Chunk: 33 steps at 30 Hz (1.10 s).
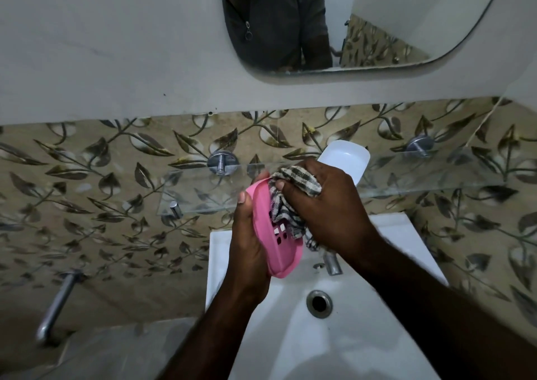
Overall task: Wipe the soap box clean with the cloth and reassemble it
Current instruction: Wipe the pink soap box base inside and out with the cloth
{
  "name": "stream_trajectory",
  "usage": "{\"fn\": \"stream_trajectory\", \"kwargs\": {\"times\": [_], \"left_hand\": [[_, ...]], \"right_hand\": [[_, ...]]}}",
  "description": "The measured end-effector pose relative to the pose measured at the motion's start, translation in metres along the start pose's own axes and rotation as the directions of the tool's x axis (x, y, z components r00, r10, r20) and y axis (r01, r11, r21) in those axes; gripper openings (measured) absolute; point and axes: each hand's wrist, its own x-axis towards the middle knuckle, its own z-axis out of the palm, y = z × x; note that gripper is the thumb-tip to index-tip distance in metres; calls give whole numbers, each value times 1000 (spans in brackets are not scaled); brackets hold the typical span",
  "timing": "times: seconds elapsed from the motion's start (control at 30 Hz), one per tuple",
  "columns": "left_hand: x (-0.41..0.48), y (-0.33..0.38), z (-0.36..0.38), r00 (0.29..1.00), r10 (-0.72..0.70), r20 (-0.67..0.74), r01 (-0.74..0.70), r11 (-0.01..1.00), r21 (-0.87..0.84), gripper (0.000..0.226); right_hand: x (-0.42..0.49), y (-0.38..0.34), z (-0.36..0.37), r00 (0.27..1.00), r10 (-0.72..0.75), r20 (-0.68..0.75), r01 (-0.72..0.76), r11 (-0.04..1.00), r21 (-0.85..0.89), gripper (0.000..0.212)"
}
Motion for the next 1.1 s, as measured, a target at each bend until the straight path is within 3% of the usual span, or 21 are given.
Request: {"fn": "stream_trajectory", "kwargs": {"times": [0.2, 0.3, 0.4, 0.5, 0.6, 0.8, 1.0, 1.1], "left_hand": [[2, 4, 6, 997, 68, 41, -68, 998, 4, 48], [0, 4, 3, 998, 55, 24, -56, 997, 47, 55], [-1, 1, -1, 1000, 17, 22, -20, 993, 117, 60], [0, 3, 2, 998, 49, 48, -56, 985, 165, 57], [3, 7, 2, 997, 73, 17, -74, 987, 141, 56], [-2, 5, -2, 994, 103, 24, -105, 978, 181, 57], [0, 12, 0, 997, 73, 35, -78, 983, 169, 60], [-2, 16, -2, 994, 101, 44, -107, 981, 162, 62]], "right_hand": [[-17, -24, 5, 989, -141, 35, 142, 990, -22, 13], [-12, -15, 1, 999, -46, 3, 45, 998, 42, 13], [-6, -3, -2, 999, 25, -38, -27, 999, -34, 12], [-11, -10, 0, 999, -34, -18, 33, 996, -81, 11], [-16, -19, 1, 991, -120, 60, 121, 993, -13, 17], [-6, -1, 0, 1000, -2, -26, 0, 999, -46, 22], [-13, -23, 1, 989, -146, 39, 146, 989, 6, 11], [-5, -17, -1, 994, -101, 33, 100, 994, 35, 13]]}}
